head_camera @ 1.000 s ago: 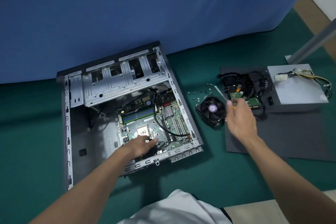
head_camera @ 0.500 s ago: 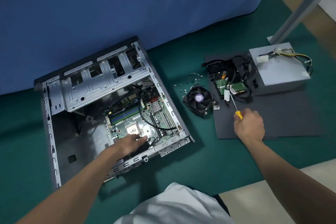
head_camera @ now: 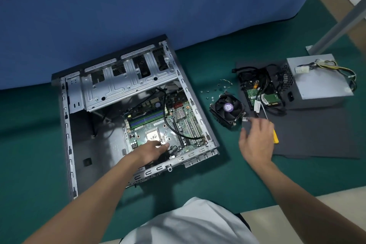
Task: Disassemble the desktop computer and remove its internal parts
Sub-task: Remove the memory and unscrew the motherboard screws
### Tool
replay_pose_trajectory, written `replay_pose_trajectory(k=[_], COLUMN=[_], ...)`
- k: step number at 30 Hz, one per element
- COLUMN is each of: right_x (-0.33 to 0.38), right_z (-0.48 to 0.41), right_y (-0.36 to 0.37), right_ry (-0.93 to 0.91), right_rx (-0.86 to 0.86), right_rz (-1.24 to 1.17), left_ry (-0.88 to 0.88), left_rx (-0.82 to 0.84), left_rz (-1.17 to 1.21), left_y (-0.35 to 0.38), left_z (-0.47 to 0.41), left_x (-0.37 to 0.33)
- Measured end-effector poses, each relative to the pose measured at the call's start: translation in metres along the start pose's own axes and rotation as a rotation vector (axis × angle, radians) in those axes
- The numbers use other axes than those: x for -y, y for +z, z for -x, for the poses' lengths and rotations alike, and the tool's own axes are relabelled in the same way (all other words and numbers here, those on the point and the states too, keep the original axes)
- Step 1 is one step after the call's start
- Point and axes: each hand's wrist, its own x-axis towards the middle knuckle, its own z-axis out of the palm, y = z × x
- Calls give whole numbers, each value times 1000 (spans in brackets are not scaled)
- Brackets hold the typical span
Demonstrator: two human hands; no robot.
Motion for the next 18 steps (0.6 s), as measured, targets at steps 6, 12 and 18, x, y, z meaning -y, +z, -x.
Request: replay_pose_trajectory(k=[6, 12, 18], right_x=[85, 121, 119], right_z=[-1, -18, -18], right_y=[-21, -5, -5], right_ry=[31, -128, -99], right_rx=[188, 469, 415], right_rz=[-643, -272, -232], left_ry=[8, 229, 399], left_rx=[-66, -227, -52], left_rz=[4, -57, 73], left_y=[0, -6, 4], left_z=[9, 20, 14], left_x=[-6, -41, -81])
